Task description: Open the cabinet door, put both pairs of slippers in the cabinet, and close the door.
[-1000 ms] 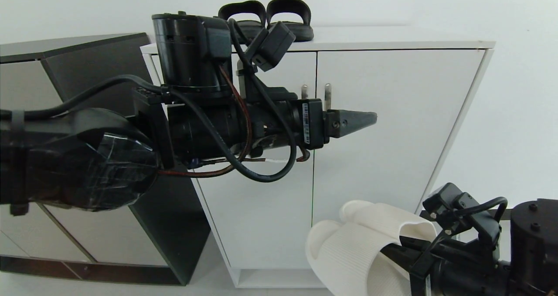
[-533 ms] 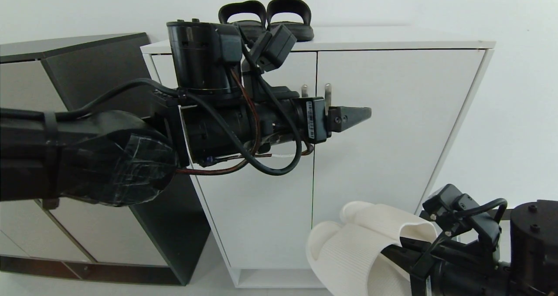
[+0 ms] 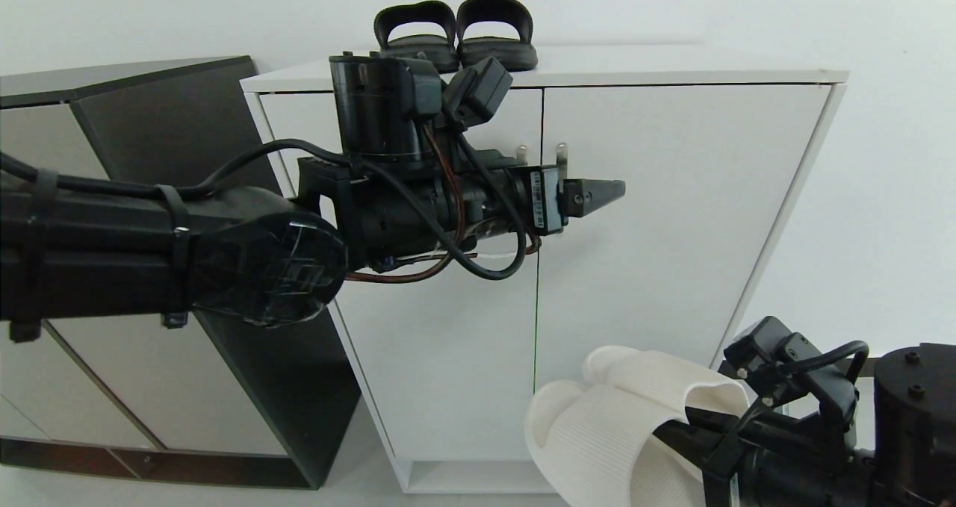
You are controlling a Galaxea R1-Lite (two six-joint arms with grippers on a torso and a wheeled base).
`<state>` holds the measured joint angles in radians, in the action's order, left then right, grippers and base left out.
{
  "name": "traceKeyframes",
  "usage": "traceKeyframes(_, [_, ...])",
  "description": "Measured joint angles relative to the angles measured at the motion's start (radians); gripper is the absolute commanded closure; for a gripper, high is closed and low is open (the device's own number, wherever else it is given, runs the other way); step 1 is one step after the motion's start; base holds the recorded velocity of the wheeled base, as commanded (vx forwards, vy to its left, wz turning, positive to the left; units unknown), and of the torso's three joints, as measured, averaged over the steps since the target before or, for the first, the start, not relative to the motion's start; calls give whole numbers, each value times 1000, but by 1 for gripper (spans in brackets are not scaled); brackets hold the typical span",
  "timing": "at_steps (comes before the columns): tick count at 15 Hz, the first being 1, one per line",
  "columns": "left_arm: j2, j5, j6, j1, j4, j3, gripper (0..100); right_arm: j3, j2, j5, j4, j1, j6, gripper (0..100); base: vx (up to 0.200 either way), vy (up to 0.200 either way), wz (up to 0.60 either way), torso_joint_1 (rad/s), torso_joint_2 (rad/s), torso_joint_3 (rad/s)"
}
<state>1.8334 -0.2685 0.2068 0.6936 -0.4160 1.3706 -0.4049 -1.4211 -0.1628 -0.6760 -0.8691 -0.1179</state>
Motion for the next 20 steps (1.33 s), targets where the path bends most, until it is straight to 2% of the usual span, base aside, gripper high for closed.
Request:
traceKeyframes(10, [61, -6, 15, 4, 1, 62, 0, 6, -1, 9, 0, -1, 2, 100, 0, 0, 0, 0, 0, 0])
traceKeyframes(11, [63, -6, 15, 4, 1, 64, 100, 7, -1, 10, 0, -1, 2, 100, 0, 0, 0, 0, 0, 0])
traceKeyframes(16, [67, -6, 15, 4, 5, 62, 100, 12, -1, 18, 1, 0, 2, 100, 0, 0, 0, 0, 0, 0])
traceKeyframes(18, [59, -7, 14, 5, 2, 48, 100, 26, 2, 59, 2, -3, 7, 100, 0, 0, 0, 0, 0, 0])
traceKeyframes(20, [33, -8, 13, 13, -7, 0, 100, 61, 23, 159, 2, -5, 51, 100, 0, 0, 0, 0, 0, 0])
